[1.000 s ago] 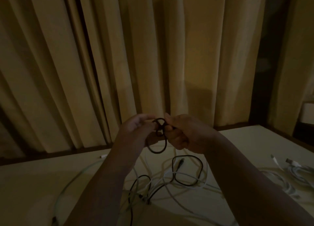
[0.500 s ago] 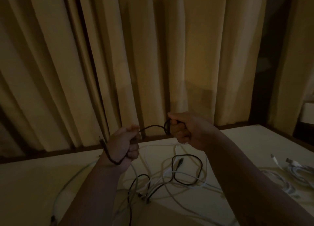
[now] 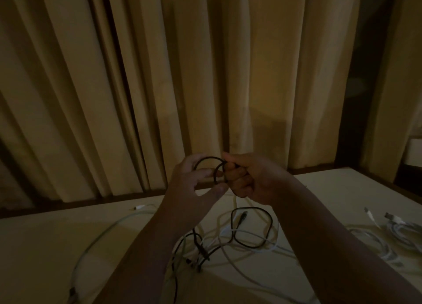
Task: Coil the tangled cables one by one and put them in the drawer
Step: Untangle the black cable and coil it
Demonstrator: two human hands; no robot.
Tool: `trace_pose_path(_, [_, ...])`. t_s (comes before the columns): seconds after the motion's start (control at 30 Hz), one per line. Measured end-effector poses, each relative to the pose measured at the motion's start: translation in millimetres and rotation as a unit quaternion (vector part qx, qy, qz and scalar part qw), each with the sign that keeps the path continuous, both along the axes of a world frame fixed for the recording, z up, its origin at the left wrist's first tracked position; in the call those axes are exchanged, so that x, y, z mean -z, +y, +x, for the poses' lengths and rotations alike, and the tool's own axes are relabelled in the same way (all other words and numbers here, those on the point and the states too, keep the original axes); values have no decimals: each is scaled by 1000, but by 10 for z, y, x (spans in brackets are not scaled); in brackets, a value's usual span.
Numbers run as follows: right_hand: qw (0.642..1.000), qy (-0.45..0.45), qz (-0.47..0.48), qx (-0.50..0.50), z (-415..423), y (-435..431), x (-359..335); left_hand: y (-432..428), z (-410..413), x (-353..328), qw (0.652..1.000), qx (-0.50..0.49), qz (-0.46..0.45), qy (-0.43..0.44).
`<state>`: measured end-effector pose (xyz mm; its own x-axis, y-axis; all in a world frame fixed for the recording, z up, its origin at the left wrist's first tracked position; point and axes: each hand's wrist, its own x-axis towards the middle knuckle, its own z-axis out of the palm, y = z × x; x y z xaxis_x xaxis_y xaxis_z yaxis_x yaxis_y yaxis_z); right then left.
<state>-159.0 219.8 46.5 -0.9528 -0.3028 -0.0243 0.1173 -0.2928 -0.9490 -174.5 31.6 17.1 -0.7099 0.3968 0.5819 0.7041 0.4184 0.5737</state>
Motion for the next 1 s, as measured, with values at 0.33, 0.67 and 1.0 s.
trace_pose_path(0.33, [939, -69, -282, -184, -88, 151, -1, 37, -23, 24, 998, -18, 28, -45])
trace_pose_path(0.67, [931, -92, -330, -129, -103, 69, 19, 52, -1, 55, 975, -160, 41, 146])
trace_pose_path(1.0, [944, -92, -296, -114, -43, 58, -34, 107, 116, -22, 985, -154, -43, 59])
